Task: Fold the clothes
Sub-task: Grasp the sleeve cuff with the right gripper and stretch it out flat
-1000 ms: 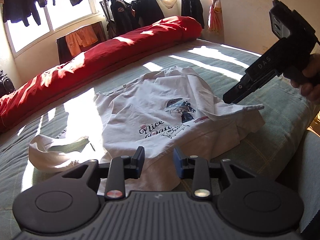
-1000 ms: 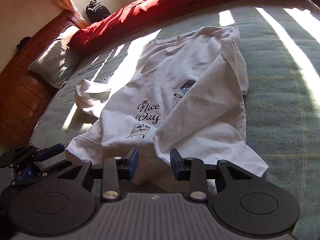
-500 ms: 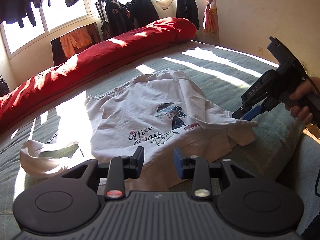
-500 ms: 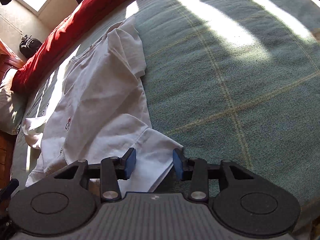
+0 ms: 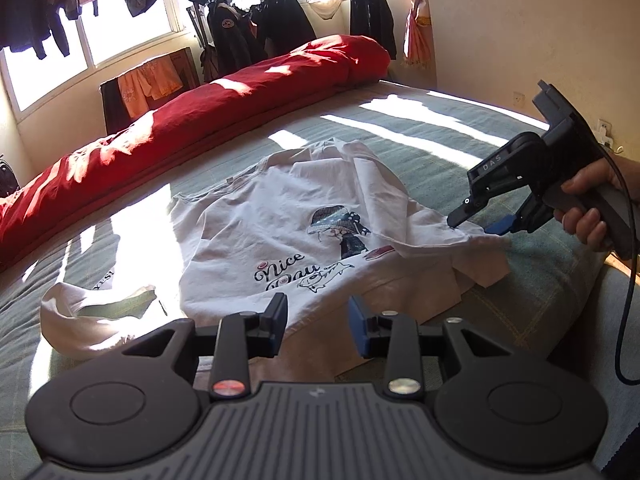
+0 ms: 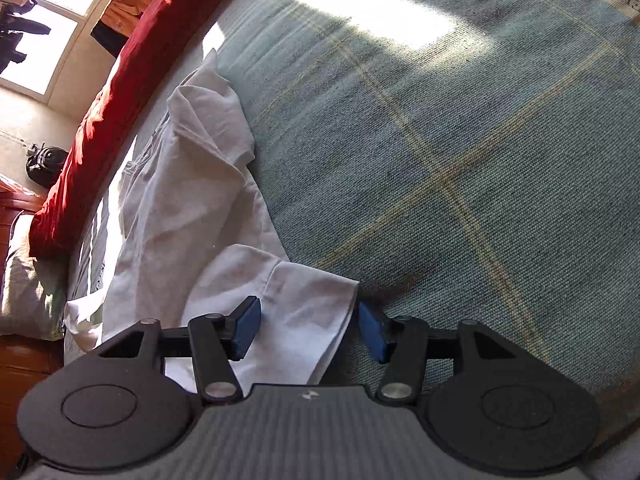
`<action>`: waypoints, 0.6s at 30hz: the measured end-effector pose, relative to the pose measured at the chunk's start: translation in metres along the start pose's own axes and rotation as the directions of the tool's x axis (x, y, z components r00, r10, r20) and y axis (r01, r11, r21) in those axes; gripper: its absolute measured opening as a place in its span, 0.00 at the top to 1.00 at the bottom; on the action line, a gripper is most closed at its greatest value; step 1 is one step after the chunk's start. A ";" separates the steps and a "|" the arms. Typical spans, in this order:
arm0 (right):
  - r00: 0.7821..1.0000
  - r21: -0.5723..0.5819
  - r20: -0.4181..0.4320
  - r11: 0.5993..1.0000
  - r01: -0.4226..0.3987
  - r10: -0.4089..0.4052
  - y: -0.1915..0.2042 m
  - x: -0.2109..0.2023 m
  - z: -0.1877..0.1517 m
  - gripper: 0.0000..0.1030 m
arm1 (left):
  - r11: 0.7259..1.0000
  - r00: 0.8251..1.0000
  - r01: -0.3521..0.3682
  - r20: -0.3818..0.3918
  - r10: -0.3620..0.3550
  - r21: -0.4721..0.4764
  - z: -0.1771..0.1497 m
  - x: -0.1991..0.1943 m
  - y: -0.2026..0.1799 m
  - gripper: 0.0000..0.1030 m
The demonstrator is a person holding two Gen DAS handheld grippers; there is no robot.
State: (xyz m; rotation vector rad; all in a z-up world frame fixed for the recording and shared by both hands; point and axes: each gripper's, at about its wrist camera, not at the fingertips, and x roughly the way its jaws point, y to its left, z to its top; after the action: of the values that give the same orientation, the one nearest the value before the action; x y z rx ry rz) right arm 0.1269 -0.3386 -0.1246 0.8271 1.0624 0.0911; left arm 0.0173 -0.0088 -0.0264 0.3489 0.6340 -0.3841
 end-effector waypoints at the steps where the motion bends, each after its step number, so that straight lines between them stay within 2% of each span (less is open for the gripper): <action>1: 1.000 -0.001 0.009 1.000 -0.013 0.013 0.002 0.002 0.002 0.43 | 1.000 1.000 -0.002 -0.001 0.002 0.003 0.000 0.000 0.000 0.66; 2: 1.000 -0.014 0.015 1.000 -0.013 0.014 0.005 0.003 0.003 0.57 | 1.000 1.000 -0.004 -0.002 0.004 0.005 0.000 0.000 0.000 0.66; 3: 1.000 -0.033 0.017 0.999 -0.016 0.016 0.008 0.004 0.004 0.87 | 1.000 1.000 -0.005 -0.002 0.005 0.005 0.000 -0.001 0.000 0.66; 4: 1.000 -0.059 0.020 0.998 -0.016 0.017 0.011 0.002 0.004 0.97 | 1.000 1.000 -0.006 -0.004 0.006 0.003 0.000 -0.001 0.001 0.66; 7: 0.997 -0.134 0.070 0.991 -0.007 0.017 0.019 -0.014 0.003 0.96 | 1.000 1.000 -0.011 -0.011 0.011 0.001 0.000 0.001 0.002 0.66; 11: 0.985 -0.176 0.173 0.984 0.015 0.016 0.021 -0.051 0.018 0.97 | 1.000 1.000 -0.011 -0.008 0.011 0.008 0.003 0.002 0.002 0.66; 14: 0.964 -0.197 0.264 0.978 0.067 -0.013 0.016 -0.088 0.041 0.96 | 1.000 1.000 -0.005 -0.001 0.005 0.015 0.005 0.001 0.000 0.66; 18: 0.926 -0.183 0.369 0.972 0.150 -0.073 0.002 -0.133 0.079 0.96 | 1.000 1.000 -0.003 0.002 0.003 0.020 0.008 0.002 -0.003 0.66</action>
State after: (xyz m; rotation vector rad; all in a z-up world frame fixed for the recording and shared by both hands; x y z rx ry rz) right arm 0.1223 -0.4397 -0.0082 0.5636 0.7350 -0.0460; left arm 0.0212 -0.0146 -0.0222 0.3691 0.6281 -0.3880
